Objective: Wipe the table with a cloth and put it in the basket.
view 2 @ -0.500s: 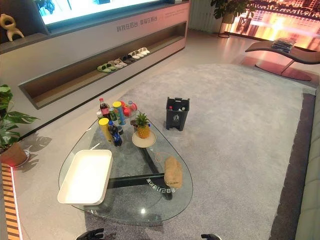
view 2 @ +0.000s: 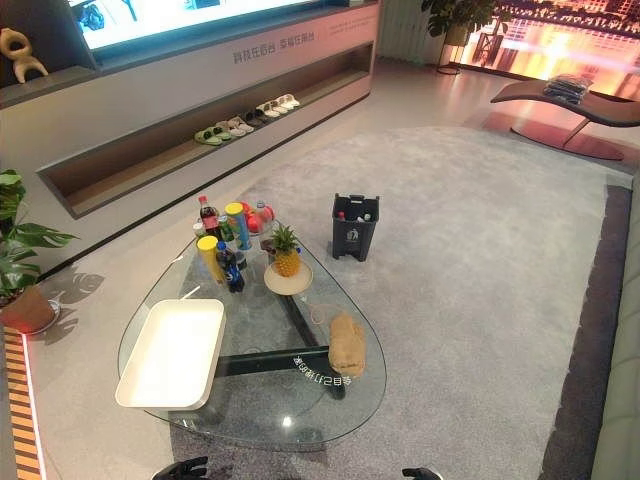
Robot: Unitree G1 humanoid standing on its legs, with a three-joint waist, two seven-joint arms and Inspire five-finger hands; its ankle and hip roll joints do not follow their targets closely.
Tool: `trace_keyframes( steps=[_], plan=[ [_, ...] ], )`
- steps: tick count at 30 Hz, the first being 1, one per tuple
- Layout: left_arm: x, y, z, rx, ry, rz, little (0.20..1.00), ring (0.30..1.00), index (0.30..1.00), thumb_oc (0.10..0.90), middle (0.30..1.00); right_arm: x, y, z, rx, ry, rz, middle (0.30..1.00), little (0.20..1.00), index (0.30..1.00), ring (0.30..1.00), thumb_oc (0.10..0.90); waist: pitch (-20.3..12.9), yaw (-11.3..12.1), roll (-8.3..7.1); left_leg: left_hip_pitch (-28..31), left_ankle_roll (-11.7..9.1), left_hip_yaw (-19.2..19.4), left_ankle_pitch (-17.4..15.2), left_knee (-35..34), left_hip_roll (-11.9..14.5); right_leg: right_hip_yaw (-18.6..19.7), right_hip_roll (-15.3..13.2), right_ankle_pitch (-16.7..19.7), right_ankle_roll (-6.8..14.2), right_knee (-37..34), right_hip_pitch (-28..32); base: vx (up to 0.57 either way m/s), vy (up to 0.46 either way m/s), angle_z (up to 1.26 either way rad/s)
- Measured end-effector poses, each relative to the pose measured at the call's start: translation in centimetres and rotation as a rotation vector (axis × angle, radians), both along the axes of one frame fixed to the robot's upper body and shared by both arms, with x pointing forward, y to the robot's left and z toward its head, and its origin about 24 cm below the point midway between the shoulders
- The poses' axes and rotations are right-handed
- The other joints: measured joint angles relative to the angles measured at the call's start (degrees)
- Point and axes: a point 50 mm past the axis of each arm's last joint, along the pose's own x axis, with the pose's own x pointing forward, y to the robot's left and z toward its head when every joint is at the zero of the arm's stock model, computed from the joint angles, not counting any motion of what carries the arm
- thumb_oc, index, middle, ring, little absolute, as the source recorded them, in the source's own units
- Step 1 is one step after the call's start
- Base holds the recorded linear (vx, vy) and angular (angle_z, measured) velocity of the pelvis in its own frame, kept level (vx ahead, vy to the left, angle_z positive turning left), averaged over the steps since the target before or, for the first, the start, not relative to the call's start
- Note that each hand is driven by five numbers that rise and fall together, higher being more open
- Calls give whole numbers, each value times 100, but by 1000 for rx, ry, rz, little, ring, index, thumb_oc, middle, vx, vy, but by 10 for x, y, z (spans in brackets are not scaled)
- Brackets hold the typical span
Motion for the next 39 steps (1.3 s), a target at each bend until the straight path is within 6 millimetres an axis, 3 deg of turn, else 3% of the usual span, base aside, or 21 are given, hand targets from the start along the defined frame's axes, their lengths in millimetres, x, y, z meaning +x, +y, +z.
trace_keyframes(
  steps=[13, 17, 18, 22, 30, 36, 39],
  plan=[
    [0, 0, 0, 2, -2, 2, 900, 900, 900, 800, 900, 1, -2, 1, -5, -4, -1, 900, 900, 900, 900, 800, 42, -2, 67, -9, -1, -12, -1, 0, 0, 4, 0, -5, 5, 0, -9, 23, 4, 0],
    [6, 0, 1, 11, -25, 16, 900, 900, 900, 800, 900, 5, -6, 3, -14, -18, 0, 900, 900, 900, 900, 800, 123, -3, 137, -260, -25, 6, 19, 1, 2, 25, 0, 16, 15, 2, -278, -131, 22, -2],
    [12, 0, 3, 10, -49, 18, 900, 900, 900, 800, 900, 11, -8, 5, -19, -37, 5, 900, 900, 900, 900, 800, 136, -9, 166, -450, -13, 5, 63, 2, 1, 31, -1, 52, 3, 3, -470, -110, 6, -5],
    [49, -2, 14, 16, -153, 38, 900, 900, 900, 800, 900, 37, -12, 14, -42, -99, 27, 900, 900, 900, 900, 800, 821, -24, 303, -944, -1, 0, 278, 6, -25, 32, 3, 279, -13, 35, -923, -165, 9, 1],
    [114, -10, 43, -13, -397, 48, 900, 900, 900, 800, 900, 101, -6, 39, -71, -287, 26, 900, 900, 900, 900, 800, 1917, -138, 347, -1629, 7, -15, 477, 5, -58, 41, 27, 496, -5, 38, -1609, -82, 11, -1],
    [153, -9, 69, -31, -538, 72, 900, 900, 900, 800, 900, 136, -7, 60, -69, -397, 10, 900, 900, 900, 900, 800, 2416, -108, 370, -2115, 10, -22, 596, 46, -78, 33, 14, 582, -8, 158, -2124, -74, -10, 1],
    [173, -4, 85, -34, -616, 83, 900, 900, 900, 800, 900, 155, -9, 74, -72, -466, 3, 900, 900, 900, 900, 800, 2588, -97, 378, -2517, 9, -33, 595, 291, -91, 33, -14, 472, -1, 554, -2583, -73, -48, 4]
  ],
)
